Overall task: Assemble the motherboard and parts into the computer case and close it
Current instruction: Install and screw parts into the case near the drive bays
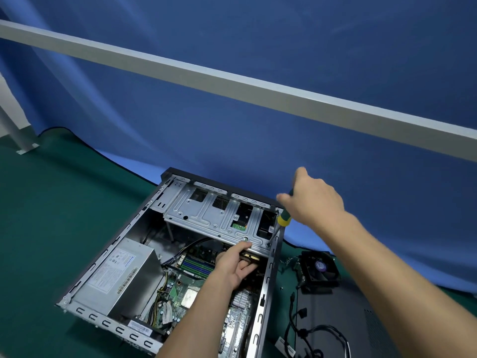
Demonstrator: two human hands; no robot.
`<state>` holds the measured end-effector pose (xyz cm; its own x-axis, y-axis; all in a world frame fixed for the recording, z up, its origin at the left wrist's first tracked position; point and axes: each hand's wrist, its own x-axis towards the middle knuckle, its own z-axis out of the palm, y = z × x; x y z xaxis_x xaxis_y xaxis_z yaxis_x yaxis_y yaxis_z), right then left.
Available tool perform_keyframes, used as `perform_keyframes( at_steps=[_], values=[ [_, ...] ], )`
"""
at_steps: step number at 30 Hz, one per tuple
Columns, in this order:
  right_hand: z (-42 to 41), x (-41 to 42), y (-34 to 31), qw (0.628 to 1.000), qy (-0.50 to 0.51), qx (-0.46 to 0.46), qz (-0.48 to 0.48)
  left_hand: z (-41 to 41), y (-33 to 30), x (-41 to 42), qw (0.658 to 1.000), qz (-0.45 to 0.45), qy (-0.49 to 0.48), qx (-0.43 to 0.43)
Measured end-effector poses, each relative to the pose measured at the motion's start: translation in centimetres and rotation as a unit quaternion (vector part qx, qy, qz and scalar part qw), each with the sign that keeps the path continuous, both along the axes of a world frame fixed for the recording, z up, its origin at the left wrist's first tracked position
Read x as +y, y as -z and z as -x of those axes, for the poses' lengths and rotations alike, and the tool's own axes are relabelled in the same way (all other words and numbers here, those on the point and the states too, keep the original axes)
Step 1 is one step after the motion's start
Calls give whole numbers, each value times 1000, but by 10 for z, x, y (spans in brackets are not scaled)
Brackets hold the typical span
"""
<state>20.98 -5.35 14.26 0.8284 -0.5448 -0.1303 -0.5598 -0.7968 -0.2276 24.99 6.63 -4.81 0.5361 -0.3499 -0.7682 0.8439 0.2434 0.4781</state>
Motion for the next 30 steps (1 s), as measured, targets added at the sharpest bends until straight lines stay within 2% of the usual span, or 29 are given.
perform_keyframes(
  at_steps=[2,6,10,13,14,17,18,21,25,28,30],
  values=[
    [1,-3,-4,998,-19,34,-59,0,1,-1,1000,2,1,-1],
    [5,-4,-2,998,-9,28,51,-1,1,-1,1000,2,6,-1],
    [3,-2,-6,997,-30,55,-49,0,0,0,1000,4,3,-1],
    [3,3,-5,998,-22,41,45,0,0,0,1000,-1,3,-3],
    [1,4,-4,998,-20,44,47,1,-1,0,1000,0,2,-2],
    [-4,9,-9,995,-39,76,-48,0,0,0,1000,3,-5,4],
    [-5,10,-7,995,-39,74,-50,0,0,1,1000,1,-5,4],
    [-5,12,-8,998,-22,49,31,1,0,0,1000,-3,-5,0],
    [-6,11,-11,995,-36,78,-52,1,-2,0,1000,-1,-5,2],
    [-3,9,-7,998,-9,56,30,2,-2,-1,1000,-11,-4,-7],
    [-2,6,-9,997,5,65,28,2,-3,0,1000,-15,-3,-6]
  ],
)
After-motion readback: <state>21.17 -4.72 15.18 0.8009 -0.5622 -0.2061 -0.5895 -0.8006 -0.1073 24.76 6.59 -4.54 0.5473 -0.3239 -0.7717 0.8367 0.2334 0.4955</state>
